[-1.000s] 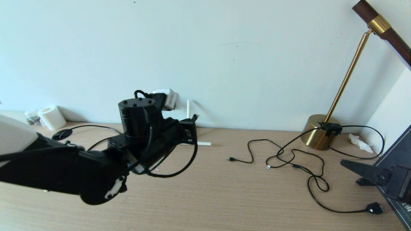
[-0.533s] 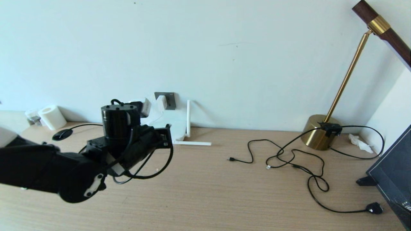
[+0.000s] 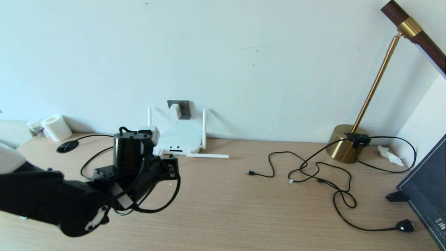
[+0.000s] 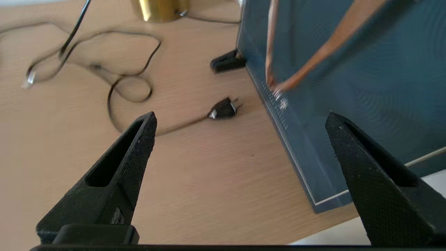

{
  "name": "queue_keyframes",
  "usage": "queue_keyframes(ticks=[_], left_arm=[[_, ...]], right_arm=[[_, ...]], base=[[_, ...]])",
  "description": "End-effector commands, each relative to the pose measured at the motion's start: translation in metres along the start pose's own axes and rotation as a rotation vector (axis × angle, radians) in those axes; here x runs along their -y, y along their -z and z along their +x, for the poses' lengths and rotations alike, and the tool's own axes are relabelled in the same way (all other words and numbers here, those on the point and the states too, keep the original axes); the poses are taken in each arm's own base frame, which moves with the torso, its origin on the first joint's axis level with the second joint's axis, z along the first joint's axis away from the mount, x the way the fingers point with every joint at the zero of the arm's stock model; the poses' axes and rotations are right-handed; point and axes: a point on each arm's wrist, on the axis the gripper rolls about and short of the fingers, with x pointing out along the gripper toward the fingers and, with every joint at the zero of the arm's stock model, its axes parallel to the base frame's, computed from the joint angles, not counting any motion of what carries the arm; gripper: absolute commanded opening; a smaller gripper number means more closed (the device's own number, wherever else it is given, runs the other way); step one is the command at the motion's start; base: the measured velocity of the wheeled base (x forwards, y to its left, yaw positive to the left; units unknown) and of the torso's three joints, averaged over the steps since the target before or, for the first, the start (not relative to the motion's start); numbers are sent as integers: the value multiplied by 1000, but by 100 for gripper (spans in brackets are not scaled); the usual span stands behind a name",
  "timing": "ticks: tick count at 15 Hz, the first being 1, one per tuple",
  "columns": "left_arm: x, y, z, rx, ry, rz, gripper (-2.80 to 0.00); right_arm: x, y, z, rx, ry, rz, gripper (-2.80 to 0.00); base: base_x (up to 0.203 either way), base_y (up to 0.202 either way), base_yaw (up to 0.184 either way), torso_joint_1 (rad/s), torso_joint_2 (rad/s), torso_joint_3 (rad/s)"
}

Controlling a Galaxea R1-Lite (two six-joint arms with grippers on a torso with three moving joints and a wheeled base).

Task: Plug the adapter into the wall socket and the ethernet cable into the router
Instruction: Align cable and router interface

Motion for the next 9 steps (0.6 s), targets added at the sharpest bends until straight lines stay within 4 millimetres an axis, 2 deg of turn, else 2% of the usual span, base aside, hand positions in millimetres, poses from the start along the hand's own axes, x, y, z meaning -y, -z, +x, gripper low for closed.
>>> queue_keyframes(ticks=[1,3,6,9], left_arm=[[-5,18,-3,-55,-15,18,-280],[-5,17,-2,-45,-15,1,-280],[-2,6,1,30,-3,-28,-280],[1,17,13,1,-21,-21,-280]], right_arm=[[2,18,-8,36,-129,-17,0],[3,34,-16,61,-299,-40,0],[7,49,-30,180,-356,-121,0],[8,52,-33,213,-372,-158,0]], base=[[0,0,0,0,0,0],[0,0,0,0,0,0],[0,0,0,0,0,0],[0,0,0,0,0,0]])
